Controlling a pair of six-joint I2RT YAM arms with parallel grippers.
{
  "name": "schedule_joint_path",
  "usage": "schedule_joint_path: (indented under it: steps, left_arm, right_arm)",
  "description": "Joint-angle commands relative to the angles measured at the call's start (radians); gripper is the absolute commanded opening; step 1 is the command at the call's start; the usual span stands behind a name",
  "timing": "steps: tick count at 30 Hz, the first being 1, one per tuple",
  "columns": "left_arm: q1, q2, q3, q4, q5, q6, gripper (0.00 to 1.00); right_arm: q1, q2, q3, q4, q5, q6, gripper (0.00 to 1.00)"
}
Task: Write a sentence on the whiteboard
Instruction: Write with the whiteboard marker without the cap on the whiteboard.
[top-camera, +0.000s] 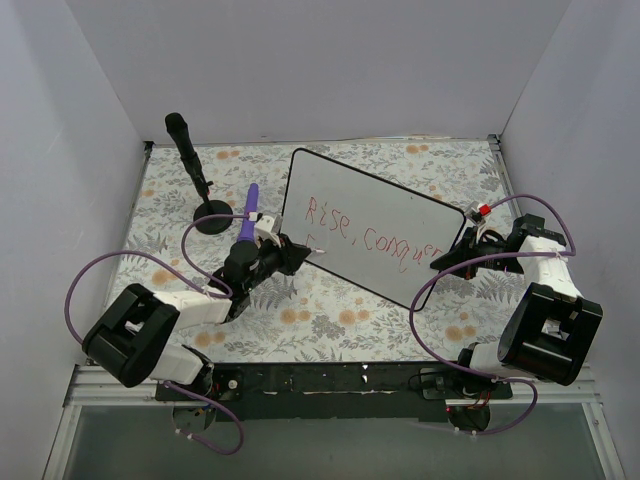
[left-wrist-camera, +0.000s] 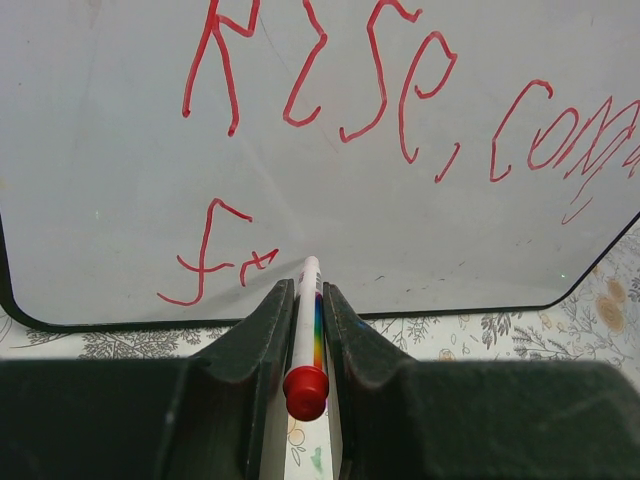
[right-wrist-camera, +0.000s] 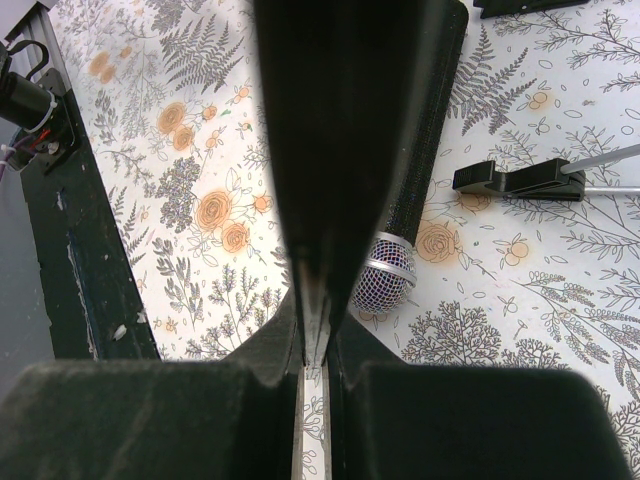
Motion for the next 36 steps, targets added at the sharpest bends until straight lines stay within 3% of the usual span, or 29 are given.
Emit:
schedule_joint_path:
  steps: [1,19,36]
  left_arm:
    - [0.005,-0.003,0.03,0.008,-0.041,0.02,0.0]
    - [0.012,-0.016,0.025,-0.017,-0.102,0.033,0.0]
    - [0.026,0.006,-0.002,-0.038,-0.069,0.033,0.0]
  right_arm:
    - [0.009,-0.012,-0.004,0.025,0.048,-0.043,0.01]
    - [0.009,-0.012,-0.004,0.025,0.048,-0.043,0.01]
    - [0.009,-0.014,-0.003,0.025,0.047,-0.043,0.01]
